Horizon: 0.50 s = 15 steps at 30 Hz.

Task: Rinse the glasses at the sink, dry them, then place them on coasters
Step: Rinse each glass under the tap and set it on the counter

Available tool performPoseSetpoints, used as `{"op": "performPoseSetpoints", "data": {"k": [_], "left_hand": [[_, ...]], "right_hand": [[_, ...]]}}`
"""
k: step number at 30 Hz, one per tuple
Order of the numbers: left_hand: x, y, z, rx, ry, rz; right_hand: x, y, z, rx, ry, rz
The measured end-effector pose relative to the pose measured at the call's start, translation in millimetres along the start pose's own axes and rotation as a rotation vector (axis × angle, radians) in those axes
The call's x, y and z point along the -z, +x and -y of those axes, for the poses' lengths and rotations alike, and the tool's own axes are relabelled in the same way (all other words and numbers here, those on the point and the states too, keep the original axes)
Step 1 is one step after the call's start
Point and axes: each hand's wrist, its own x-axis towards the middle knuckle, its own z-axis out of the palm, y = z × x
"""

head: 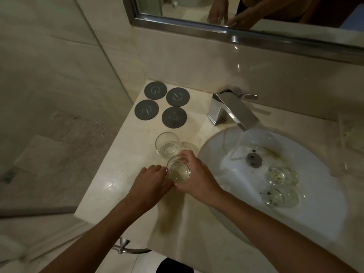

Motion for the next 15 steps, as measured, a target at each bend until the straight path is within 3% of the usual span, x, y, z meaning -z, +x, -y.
{"op": "performPoseSetpoints", "data": {"k": [4, 10, 15], "left_hand": [[-1.2, 0.5, 0.1, 0.028, -0.008, -0.063], [-3.4, -6.8, -19.2, 0.247, -0.142, -0.045], [-7.4, -20.3, -67.6, 0.188, -0.132, 0.089]], "right_hand": [[-5.7, 9.1, 3.7, -0.012, -0.012, -0.027], [0.7, 7.8, -2.7, -0.021, -0.014, -0.008], [31.2, -18.4, -33.9, -0.104, -0.147, -0.005]]}}
